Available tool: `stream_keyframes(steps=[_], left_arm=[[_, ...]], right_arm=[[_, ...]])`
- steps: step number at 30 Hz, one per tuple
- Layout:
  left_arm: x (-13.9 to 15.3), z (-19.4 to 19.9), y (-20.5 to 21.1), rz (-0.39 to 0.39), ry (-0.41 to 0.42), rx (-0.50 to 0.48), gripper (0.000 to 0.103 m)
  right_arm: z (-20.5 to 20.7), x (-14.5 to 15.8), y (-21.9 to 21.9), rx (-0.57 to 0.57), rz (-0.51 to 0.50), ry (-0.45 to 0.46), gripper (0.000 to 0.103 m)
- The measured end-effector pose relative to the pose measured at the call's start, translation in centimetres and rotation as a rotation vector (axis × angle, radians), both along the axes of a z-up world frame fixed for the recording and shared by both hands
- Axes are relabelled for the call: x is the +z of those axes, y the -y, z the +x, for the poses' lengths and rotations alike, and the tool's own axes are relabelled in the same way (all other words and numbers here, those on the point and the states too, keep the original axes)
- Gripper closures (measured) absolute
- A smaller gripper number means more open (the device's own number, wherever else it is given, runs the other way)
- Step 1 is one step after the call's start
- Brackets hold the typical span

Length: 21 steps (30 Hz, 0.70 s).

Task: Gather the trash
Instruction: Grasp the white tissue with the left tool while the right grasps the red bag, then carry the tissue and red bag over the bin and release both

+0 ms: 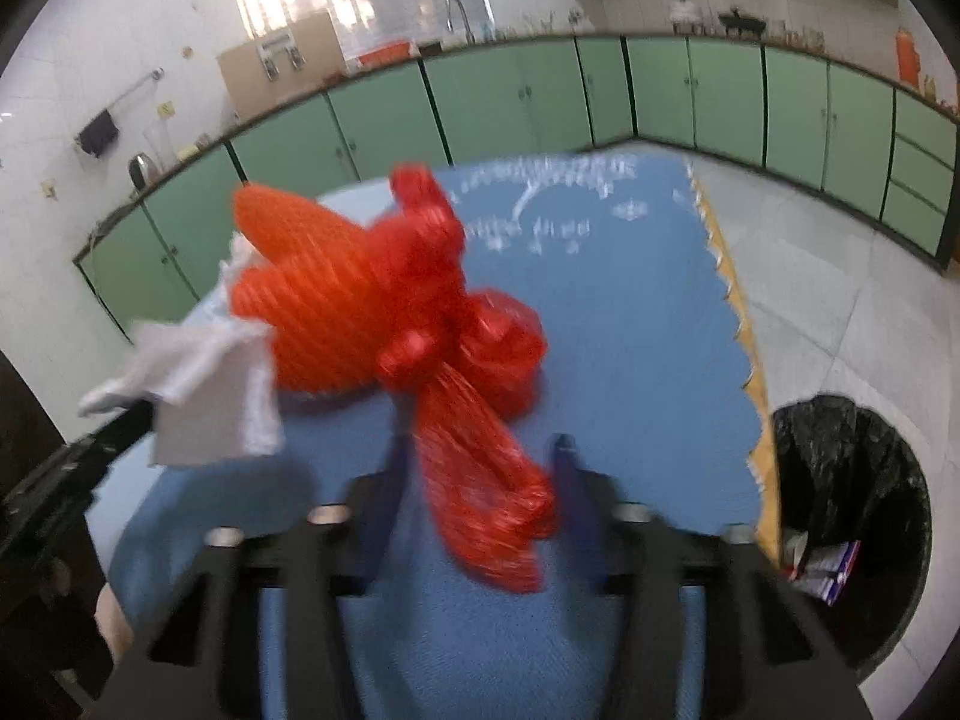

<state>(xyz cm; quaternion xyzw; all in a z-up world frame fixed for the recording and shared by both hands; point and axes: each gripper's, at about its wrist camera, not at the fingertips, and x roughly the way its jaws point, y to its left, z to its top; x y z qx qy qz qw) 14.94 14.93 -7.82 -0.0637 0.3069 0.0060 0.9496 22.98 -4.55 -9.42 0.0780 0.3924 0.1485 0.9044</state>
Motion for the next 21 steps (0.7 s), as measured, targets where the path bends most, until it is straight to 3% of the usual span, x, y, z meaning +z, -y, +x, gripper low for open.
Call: stream_keyframes(steps=[1, 4, 9, 21], left_arm=[[0.1, -0.1, -0.1, -0.001, 0.001, -0.003, 0.103], [0.4, -0.2, 0.4, 0.0, 0.011, -0.015, 0.103], [0.7, -0.4, 1.2, -0.002, 0.023, -0.038, 0.103], [2.2, -0.8, 5.5, -0.023, 0.063, -0.131, 0.103]], right_arm=[[0.2, -0.4, 0.0, 0.002, 0.007, -0.017, 0.089], [-0.1, -0.3, 0.4, 0.008, 0.027, -0.004, 0.101], [-1.5, 1.3, 1.0, -0.004, 0.009, 0.048, 0.102], [-6.0, 6.1, 7.3, -0.118, 0.021, 0.15, 0.102]])
